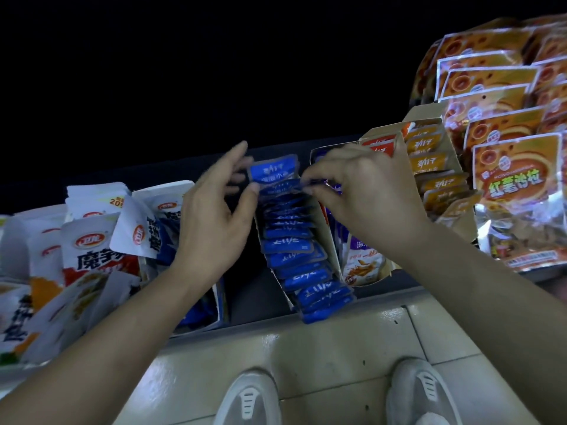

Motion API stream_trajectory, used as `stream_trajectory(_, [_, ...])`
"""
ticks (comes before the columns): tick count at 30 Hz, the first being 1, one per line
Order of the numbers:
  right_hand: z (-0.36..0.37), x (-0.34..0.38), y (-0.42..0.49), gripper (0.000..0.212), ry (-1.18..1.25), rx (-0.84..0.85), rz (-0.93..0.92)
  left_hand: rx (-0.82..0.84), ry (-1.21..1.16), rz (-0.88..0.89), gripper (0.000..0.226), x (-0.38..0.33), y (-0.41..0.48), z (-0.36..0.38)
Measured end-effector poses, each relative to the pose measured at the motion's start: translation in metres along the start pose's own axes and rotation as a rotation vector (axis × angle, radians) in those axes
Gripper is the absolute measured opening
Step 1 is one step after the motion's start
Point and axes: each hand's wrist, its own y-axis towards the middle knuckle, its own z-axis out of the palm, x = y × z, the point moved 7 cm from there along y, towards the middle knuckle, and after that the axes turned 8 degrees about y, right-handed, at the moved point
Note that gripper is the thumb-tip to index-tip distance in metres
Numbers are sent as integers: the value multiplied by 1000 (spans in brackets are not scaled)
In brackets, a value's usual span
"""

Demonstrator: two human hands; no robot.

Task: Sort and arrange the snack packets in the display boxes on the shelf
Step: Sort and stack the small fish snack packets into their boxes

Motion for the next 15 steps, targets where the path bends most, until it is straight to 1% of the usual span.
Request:
stream_trajectory(4, [-7,0,-7,14,193,-71,59,-45,3,22,19,-4,5,-3])
stream_trajectory(7, [-10,8,-11,12,194,-136,-1,-54,32,6,13,-6,9,-1])
stream_trajectory(8, [-6,7,-11,12,191,-127,-13,-53,52,0,12,-5,11,0])
stream_trajectory(11, [21,-5,-12,14,274,-23,13,-12,120,-11,11,-4,22,4])
stream_trajectory(15, [41,-14,-7,15,267,2,44,19,180,-36,11,-3,28,8])
